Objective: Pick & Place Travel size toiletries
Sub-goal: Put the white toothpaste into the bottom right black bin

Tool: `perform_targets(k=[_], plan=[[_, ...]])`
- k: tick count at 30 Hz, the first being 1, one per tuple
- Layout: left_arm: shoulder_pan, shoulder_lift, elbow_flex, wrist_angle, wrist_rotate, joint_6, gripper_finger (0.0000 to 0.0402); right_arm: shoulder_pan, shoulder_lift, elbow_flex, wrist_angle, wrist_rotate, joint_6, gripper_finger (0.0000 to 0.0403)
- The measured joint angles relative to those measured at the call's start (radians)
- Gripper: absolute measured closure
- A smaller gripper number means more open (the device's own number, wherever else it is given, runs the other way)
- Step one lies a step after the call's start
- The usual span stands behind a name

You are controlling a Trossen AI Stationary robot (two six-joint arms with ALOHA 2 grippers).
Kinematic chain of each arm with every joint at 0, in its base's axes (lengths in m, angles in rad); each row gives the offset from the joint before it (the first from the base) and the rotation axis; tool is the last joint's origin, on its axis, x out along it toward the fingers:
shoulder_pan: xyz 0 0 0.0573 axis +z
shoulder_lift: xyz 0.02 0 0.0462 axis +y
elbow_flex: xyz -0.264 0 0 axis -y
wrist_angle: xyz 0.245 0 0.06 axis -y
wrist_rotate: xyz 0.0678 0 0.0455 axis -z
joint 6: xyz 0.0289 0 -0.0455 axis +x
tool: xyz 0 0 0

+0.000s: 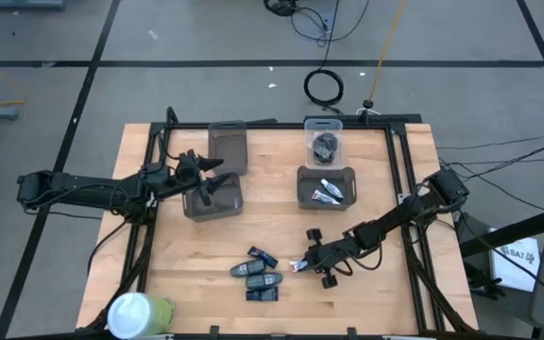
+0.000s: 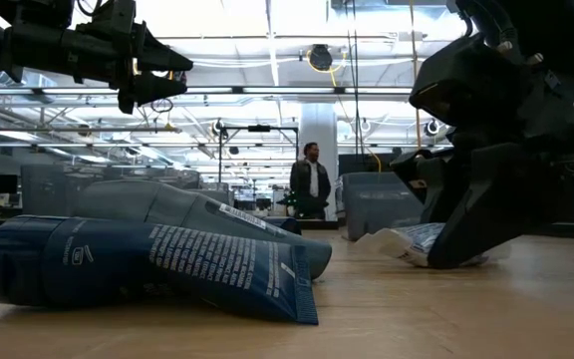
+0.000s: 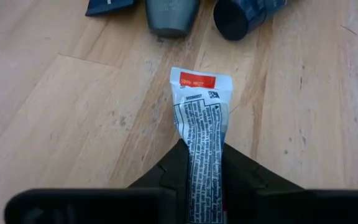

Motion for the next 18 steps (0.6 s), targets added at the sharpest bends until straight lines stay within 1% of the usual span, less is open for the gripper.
perform_targets(k=[7,13,18], plan=[[0.0,0.0,0.0,0.0,0.0,0.0,0.0131,0.0,-0.039,-0.001,-0.027,0.0,0.0,0.0345],[0.0,0.0,0.0,0.0,0.0,0.0,0.0131,0.0,-0.1,-0.001,-0.112,0.001,0.0,0.0345],[0.0,0.0,0.0,0.0,0.0,0.0,0.0131,0.0,-0.144,-0.001,-0.183,0.002,0.045,0.0344]])
